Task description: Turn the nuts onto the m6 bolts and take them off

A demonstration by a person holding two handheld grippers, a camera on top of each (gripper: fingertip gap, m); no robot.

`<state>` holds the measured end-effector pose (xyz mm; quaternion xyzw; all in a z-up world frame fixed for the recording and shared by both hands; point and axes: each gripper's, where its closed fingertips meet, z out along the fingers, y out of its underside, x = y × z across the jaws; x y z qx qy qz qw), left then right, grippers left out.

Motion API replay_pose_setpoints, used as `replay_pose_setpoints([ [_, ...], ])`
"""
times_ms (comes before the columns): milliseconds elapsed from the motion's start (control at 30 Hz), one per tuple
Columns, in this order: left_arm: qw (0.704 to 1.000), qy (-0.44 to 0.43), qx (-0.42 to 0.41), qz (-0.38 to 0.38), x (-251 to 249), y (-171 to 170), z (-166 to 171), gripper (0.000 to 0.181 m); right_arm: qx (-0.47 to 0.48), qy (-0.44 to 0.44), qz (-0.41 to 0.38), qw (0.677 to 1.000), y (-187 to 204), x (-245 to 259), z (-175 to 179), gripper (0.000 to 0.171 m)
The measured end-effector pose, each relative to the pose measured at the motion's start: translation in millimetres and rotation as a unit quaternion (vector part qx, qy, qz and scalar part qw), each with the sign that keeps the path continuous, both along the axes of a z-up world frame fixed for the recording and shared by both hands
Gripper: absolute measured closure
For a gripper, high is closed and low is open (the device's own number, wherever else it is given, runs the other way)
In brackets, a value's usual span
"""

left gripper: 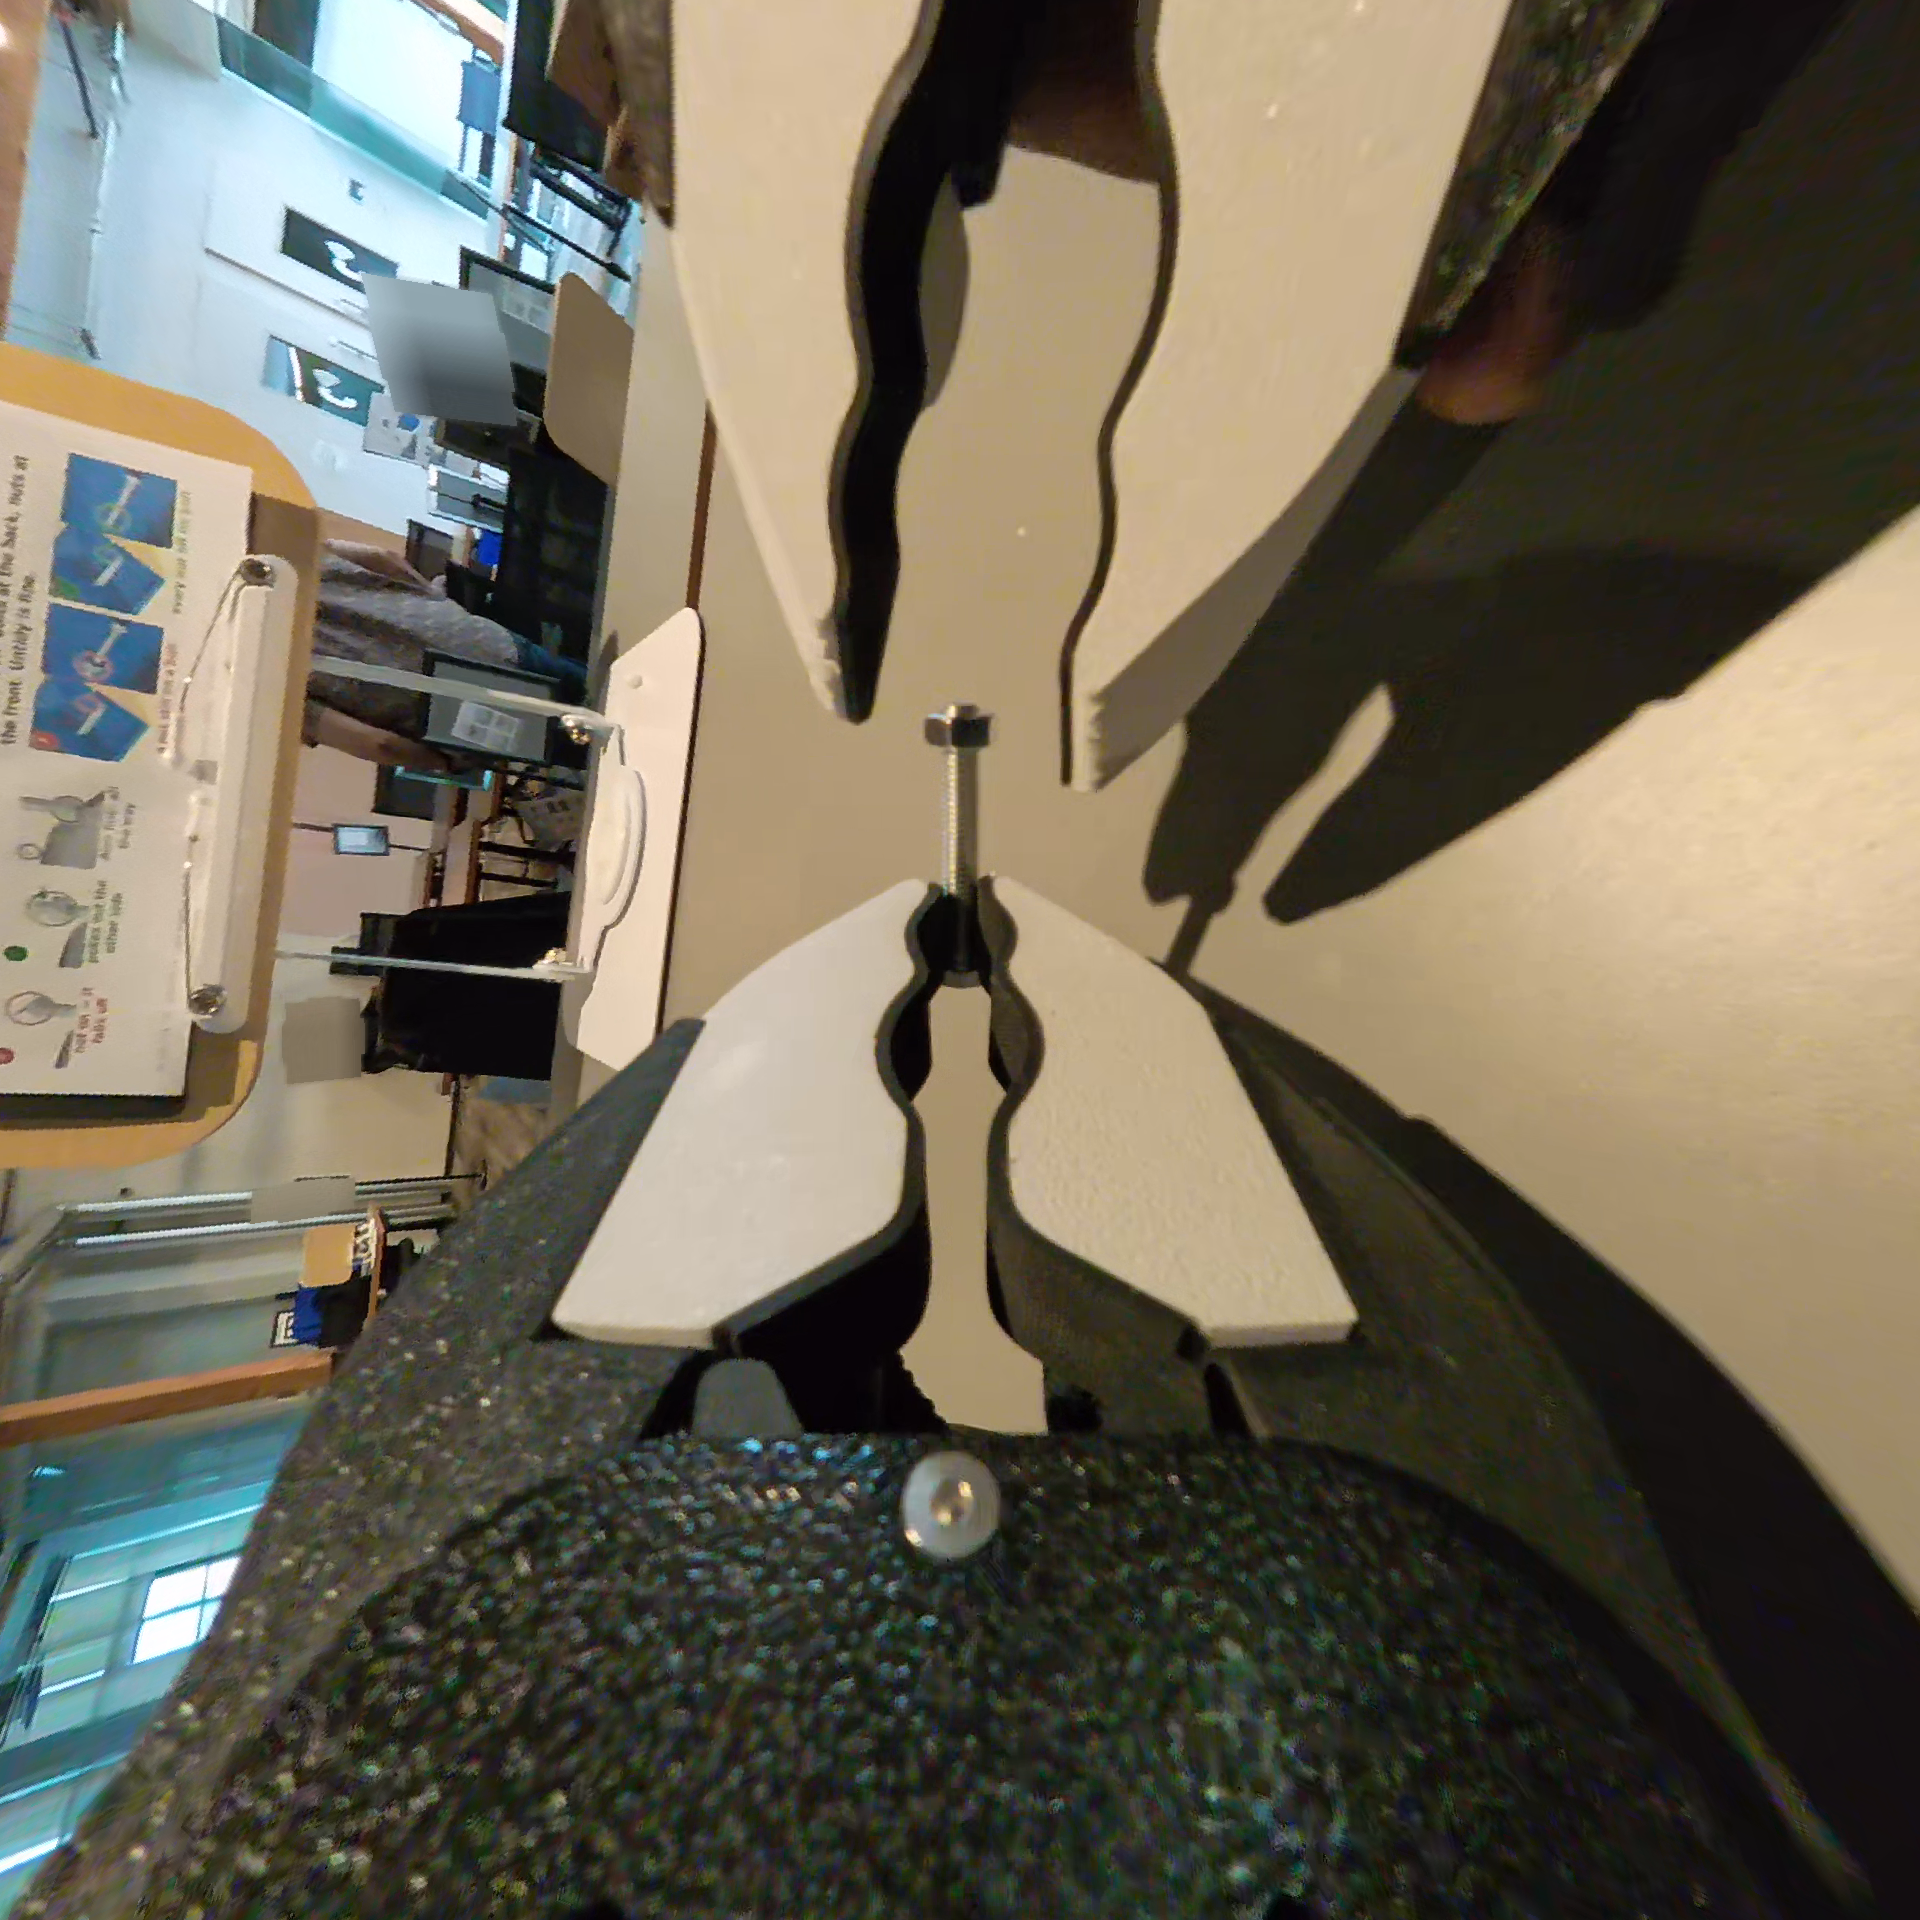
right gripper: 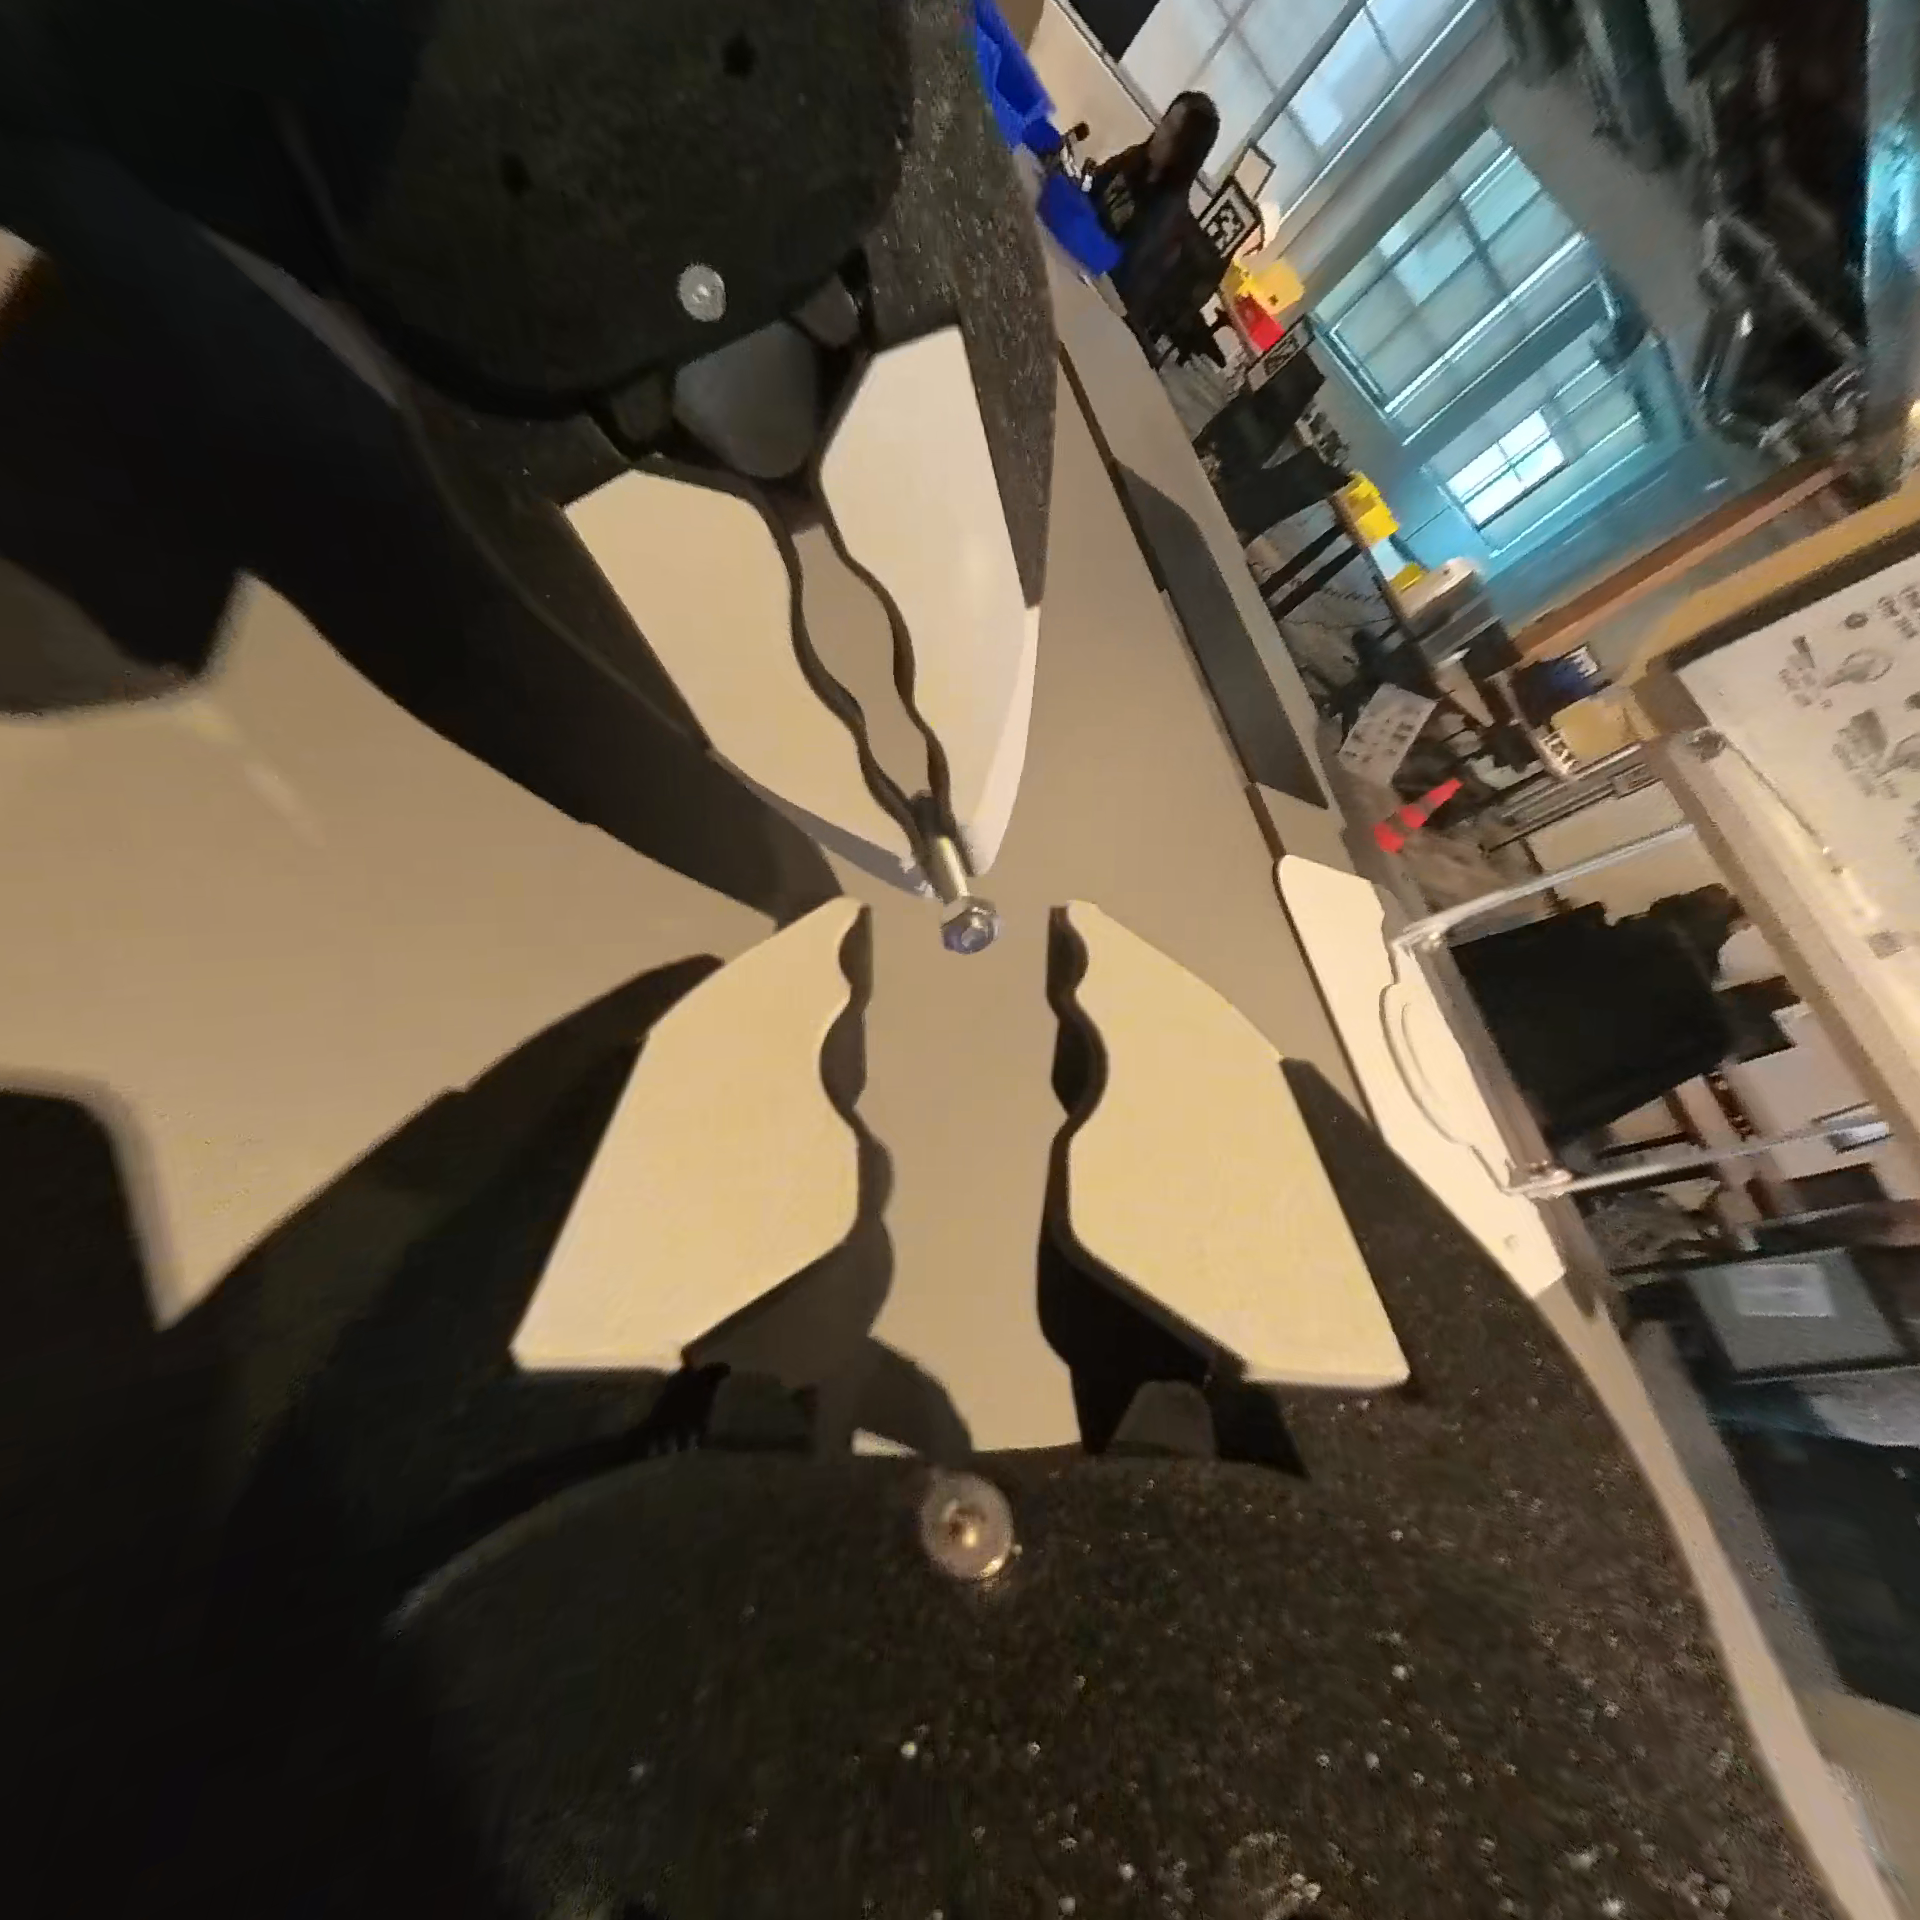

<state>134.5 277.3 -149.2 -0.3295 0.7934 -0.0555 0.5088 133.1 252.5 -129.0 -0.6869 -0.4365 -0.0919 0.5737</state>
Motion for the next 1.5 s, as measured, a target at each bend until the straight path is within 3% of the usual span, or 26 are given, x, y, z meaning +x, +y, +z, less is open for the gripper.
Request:
replay_pose_setpoints([
  [133,1.000,0.011,-0.012,-0.015,0.0,-6.3,-4.2,0.175,0.011,-0.049,0.009,0.999,-1.2,0.6,-5.8,0.145],
  [233,0.999,0.012,-0.021,-0.024,-0.1,-10.0,-4.6,0.175,0.014,-0.080,0.008,0.997,-1.8,2.3,-9.0,0.159],
  [333,1.000,0.017,-0.003,-0.021,-0.6,-7.8,-7.0,0.175,-0.023,-0.061,-0.001,0.998,-1.5,1.8,-13.8,0.161],
  [433,0.999,0.019,0.044,-0.015,-0.3,-3.1,-7.0,0.175,-0.137,0.074,-0.035,0.987,-0.7,0.8,-18.9,0.161],
  [533,0.997,0.012,0.080,-0.013,0.4,-1.4,-2.1,0.175,-0.254,0.272,-0.046,0.927,-2.8,-3.2,-16.7,0.161],
  [600,0.997,0.003,0.074,-0.010,1.3,-1.8,0.6,0.176,-0.277,0.324,-0.028,0.904,-3.4,-3.3,-12.8,0.161],
  [633,0.998,-0.001,0.065,-0.008,1.7,-1.8,1.8,0.176,-0.270,0.321,-0.018,0.908,-3.3,-3.4,-11.0,0.158],
  [767,0.999,-0.007,0.031,0.004,0.5,2.3,3.4,0.176,-0.191,0.196,-0.016,0.962,0.3,-1.0,-14.6,0.116],
  [833,1.000,-0.005,0.016,0.005,0.0,3.5,2.4,0.175,-0.126,0.097,-0.022,0.987,2.3,2.4,-17.3,0.114],
  [967,1.000,-0.001,-0.005,-0.002,0.0,0.0,0.4,0.175,-0.024,-0.043,-0.012,0.999,1.3,-0.6,-15.2,0.122],
  [1133,0.999,0.010,-0.021,-0.026,-0.1,-8.8,-4.0,0.175,0.004,-0.057,-0.009,0.998,0.0,-0.7,-8.3,0.136],
  [1233,0.999,0.013,-0.028,-0.039,0.1,-13.7,-5.5,0.175,-0.002,-0.066,0.007,0.998,-3.2,-2.1,-10.3,0.160],
  [1267,0.999,0.015,-0.025,-0.039,-0.1,-13.4,-6.1,0.175,-0.012,-0.064,0.008,0.998,-3.7,-2.6,-11.5,0.161],
  [1400,0.999,0.011,0.016,-0.030,0.6,-8.0,-4.9,0.175,-0.121,0.064,-0.027,0.990,-1.3,-2.2,-15.1,0.160],
  [1500,0.998,0.006,0.055,-0.023,1.4,-4.8,-1.3,0.175,-0.238,0.261,-0.048,0.934,-1.9,-5.6,-13.8,0.161],
])
